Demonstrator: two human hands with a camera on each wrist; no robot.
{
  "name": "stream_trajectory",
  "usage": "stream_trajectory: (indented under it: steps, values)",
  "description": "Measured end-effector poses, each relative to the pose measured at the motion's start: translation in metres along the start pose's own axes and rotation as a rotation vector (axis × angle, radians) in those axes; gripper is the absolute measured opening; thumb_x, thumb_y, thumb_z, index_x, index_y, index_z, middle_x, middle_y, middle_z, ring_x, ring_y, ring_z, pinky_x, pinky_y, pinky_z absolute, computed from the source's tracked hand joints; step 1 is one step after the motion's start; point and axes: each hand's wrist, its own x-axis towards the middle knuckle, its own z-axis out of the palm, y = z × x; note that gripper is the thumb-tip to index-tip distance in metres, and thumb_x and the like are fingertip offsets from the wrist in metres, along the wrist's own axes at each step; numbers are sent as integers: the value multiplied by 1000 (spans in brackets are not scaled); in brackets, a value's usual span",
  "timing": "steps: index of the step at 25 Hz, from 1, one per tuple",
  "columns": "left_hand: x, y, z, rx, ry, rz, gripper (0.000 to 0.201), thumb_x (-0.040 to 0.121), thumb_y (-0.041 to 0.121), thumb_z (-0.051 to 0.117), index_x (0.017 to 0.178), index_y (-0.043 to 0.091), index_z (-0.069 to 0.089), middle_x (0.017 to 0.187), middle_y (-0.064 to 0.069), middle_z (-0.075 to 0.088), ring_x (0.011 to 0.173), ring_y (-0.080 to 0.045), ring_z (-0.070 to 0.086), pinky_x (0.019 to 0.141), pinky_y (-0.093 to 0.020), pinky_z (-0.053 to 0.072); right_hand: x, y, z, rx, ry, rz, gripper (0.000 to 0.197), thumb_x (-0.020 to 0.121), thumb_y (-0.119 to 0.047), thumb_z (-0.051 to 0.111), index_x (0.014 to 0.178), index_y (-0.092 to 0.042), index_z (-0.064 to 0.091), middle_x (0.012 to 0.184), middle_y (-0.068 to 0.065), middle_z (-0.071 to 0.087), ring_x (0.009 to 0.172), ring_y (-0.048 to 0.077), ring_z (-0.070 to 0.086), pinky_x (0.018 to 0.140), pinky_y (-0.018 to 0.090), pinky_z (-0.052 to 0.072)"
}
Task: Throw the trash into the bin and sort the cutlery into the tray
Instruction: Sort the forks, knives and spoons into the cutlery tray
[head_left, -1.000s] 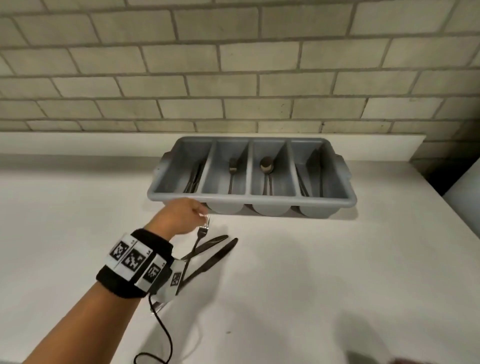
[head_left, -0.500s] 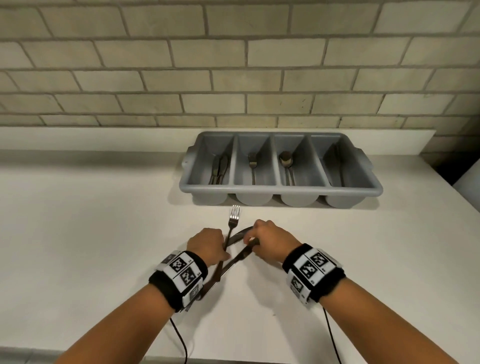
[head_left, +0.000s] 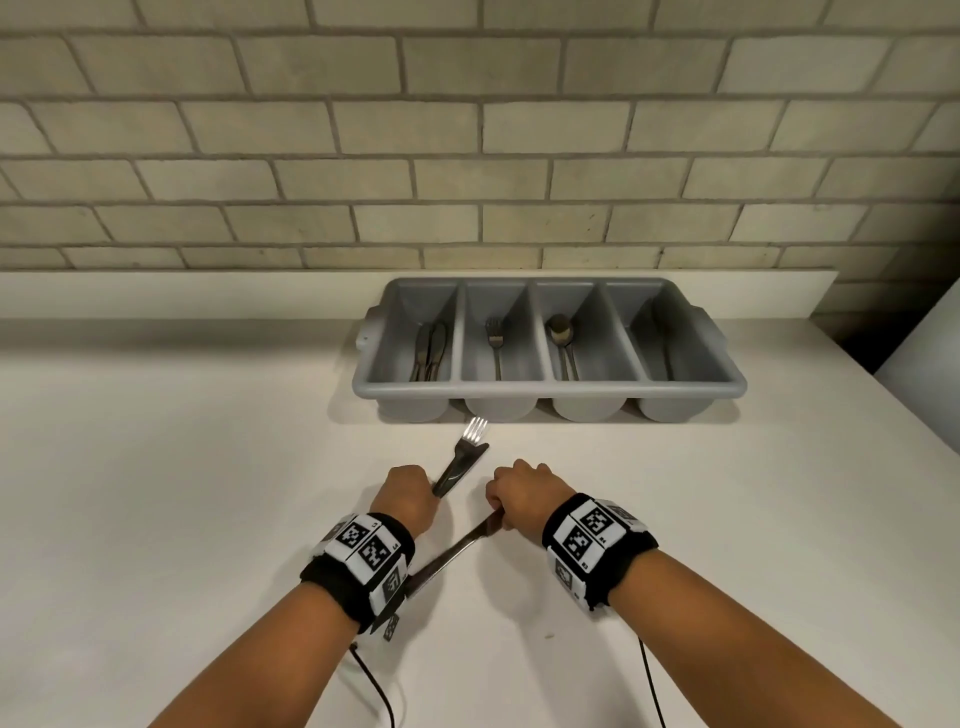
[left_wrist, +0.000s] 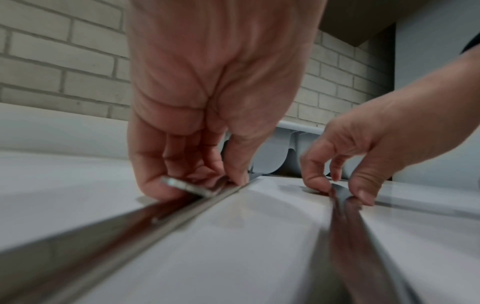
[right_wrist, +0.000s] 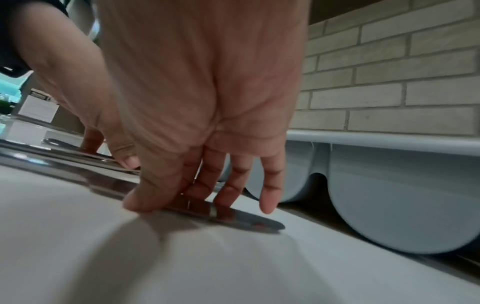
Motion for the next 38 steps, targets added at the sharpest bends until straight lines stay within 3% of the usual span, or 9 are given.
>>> stream_trajectory:
  steps: [5,9,13,17,19,23,26,34,38]
  values:
    - [-2,-6,-10,-20,41,-2,32,98,16,37,120,0,55,129,-14,59,120,-27,56,97,-27,44,-12,3,0,42,-44,-21,23,84,6,46,91,-16,51,98,9,58,79,22,41,80,32,25]
    - [-8,-9,-14,-36,52,14,29,94,7,36,117,1,51,124,-18,59,114,-33,57,93,-37,46,-23,14,2,123,-14,-7,30,87,0,42,106,-11,62,113,13,58,101,30,54,85,35,39]
    - [-20,-13,-22,-102,70,61,24,90,6,39,107,8,56,115,-13,64,106,-31,60,91,-38,49,-38,36,3,127,39,27,24,89,-8,43,101,-16,62,94,1,49,87,21,45,79,30,30]
    - [-36,1,-58,-361,153,119,15,88,10,46,82,19,56,96,-9,69,83,-24,63,71,-30,50,-61,70,-2,384,127,65,33,85,-6,42,74,-35,50,89,-1,57,89,28,55,81,39,45]
    - [-36,18,-77,-540,185,191,15,88,5,48,90,14,59,91,-7,64,67,-17,55,60,-25,45,-69,83,-8,530,277,50,34,87,-1,44,75,-33,50,88,8,62,87,30,58,80,41,49]
    - [7,67,-99,-761,173,172,22,85,1,51,102,14,52,114,-21,64,101,-43,60,91,-50,50,-63,103,-25,780,635,85,20,92,-3,47,91,-23,49,74,-7,53,69,11,49,66,23,41]
    - [48,109,-99,-599,187,105,30,88,1,46,116,-4,57,124,-26,60,118,-42,56,97,-44,48,-48,116,-46,954,769,101,18,93,-3,45,90,-20,51,69,-5,48,63,9,43,59,15,37]
    - [81,150,-85,-450,259,215,37,98,25,41,109,1,67,120,-23,65,116,-36,58,103,-37,44,0,126,-82,1090,730,89,25,90,2,46,100,-19,52,85,1,59,81,18,56,80,35,48]
    - [59,162,-69,-898,-41,297,34,97,33,42,93,10,66,88,-12,63,82,-24,59,71,-33,50,19,108,-85,1095,727,33,19,88,8,45,100,-6,41,77,-9,51,72,15,57,63,18,47]
